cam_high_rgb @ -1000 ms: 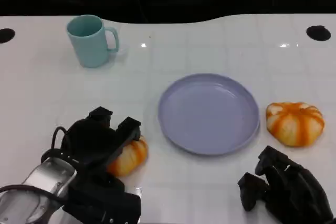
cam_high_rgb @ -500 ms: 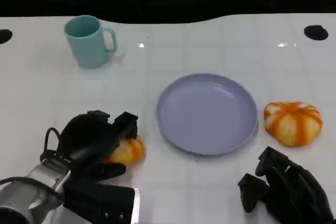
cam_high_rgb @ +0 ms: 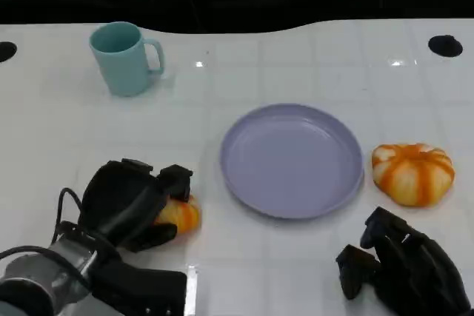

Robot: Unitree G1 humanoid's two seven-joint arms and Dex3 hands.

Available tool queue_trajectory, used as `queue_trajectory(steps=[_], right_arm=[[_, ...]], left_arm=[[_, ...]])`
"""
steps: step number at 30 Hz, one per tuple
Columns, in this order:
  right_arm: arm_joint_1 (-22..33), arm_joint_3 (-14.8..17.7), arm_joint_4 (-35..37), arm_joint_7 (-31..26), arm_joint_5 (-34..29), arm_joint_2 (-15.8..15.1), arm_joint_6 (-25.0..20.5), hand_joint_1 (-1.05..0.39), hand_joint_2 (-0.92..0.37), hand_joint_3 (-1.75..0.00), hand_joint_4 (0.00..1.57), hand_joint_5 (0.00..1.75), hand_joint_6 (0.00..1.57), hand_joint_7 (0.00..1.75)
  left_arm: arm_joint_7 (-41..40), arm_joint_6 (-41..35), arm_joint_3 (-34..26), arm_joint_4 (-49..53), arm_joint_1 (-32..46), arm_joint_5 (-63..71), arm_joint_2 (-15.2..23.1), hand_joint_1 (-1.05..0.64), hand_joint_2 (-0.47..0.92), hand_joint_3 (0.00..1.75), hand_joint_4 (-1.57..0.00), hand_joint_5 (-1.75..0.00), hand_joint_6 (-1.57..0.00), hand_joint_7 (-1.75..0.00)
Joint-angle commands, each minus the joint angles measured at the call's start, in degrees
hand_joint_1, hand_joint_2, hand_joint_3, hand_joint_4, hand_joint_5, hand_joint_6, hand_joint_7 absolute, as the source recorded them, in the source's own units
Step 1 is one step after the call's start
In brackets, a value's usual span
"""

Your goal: Grasp the bread from the table and place it into the plate.

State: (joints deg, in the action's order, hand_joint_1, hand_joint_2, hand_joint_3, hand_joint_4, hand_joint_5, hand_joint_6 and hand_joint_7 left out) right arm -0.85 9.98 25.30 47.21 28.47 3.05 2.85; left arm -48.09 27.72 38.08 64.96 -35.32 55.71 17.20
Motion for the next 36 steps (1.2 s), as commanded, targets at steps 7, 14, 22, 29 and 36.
queue_trajectory(steps=[7, 14, 22, 29, 36], right_arm=[[0.0, 0.1, -0.4, -0.5, 0.0, -0.6, 0.4, -0.58, -0.92, -0.23, 0.77, 1.75, 0.68, 1.48], [-0.2, 0.1, 0.0, -0.3, 0.0, -0.7, 0.7, -0.57, -0.92, -0.23, 0.76, 1.74, 0.67, 1.48], [-1.1, 0.4, 1.6, 0.3, 0.1, -0.7, 1.5, -0.57, -0.92, -0.26, 0.76, 1.75, 0.66, 1.49], [-1.3, 0.4, 1.8, -0.5, -0.4, -0.8, 1.2, -0.57, -0.92, -0.23, 0.77, 1.73, 0.67, 1.48], [-1.5, 0.5, 2.5, 0.0, -0.6, -1.1, 1.6, -0.57, -0.92, -0.24, 0.77, 1.73, 0.67, 1.48]], left_arm=[[-7.3, 3.4, -2.3, 3.0, 1.2, -5.0, -0.4, -0.96, 0.86, 1.75, -1.57, -1.75, -1.57, -1.75], [-6.3, 8.6, -6.9, -5.0, 1.3, -10.1, 1.1, -0.92, 0.9, 1.7, -1.57, -1.75, -1.57, -1.75], [-1.4, 9.8, -10.3, -12.5, 0.0, -12.4, 0.2, -0.91, 0.85, 1.58, -1.57, -1.75, -1.53, -1.75], [1.0, 10.6, -11.2, -9.7, -4.3, -13.0, -4.4, -0.9, 0.78, 1.5, -1.55, -1.75, -1.38, -1.75], [1.0, 9.7, -9.9, -4.8, -9.6, -12.3, -10.3, -0.9, 0.8, 1.39, -1.5, -1.75, -1.3, -1.75]])
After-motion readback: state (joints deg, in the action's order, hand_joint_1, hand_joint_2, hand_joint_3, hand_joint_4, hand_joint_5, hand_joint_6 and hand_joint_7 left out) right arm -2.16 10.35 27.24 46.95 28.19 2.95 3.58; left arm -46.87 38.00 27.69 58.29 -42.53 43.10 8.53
